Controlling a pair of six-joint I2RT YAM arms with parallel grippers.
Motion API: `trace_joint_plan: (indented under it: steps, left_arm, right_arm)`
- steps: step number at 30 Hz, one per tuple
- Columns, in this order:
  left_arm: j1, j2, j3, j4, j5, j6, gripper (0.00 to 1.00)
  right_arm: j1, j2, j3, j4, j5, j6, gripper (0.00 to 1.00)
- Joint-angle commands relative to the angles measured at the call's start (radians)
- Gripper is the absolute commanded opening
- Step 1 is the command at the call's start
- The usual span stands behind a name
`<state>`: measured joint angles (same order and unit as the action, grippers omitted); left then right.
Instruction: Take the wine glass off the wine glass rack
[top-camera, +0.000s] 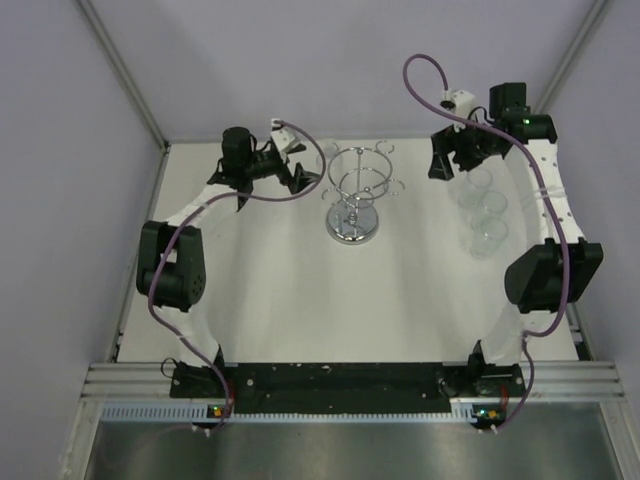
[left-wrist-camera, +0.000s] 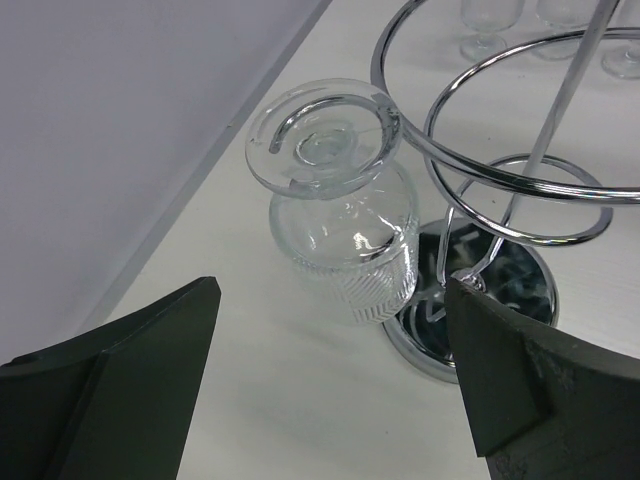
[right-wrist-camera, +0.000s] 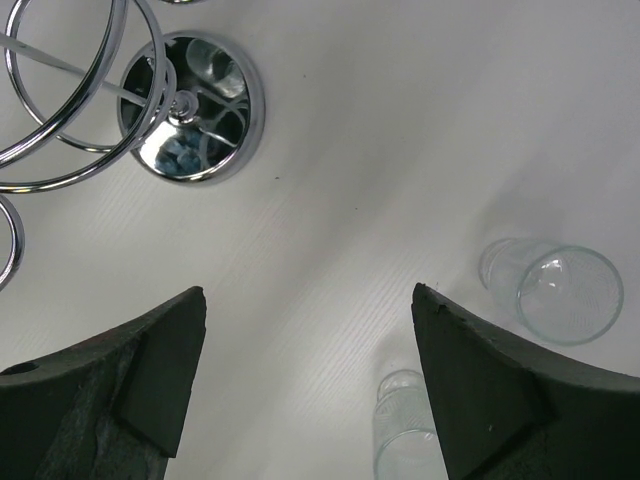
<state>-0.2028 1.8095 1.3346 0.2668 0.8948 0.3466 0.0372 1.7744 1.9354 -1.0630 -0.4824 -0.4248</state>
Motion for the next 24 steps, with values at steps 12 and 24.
trace_joint_plan:
  steps: [12, 24]
  left_arm:
    - [-0.072, 0.203, 0.141, 0.222, 0.118, -0.009, 0.99]
    - [-0.083, 0.203, 0.110, 0.267, 0.026, -0.052, 0.58]
  right_arm:
    - [0.006, -0.058, -0.024, -0.028, -0.013, 0.009, 0.82]
    - [0.004, -0.063, -0.027, -0.031, 0.005, 0.003, 0.82]
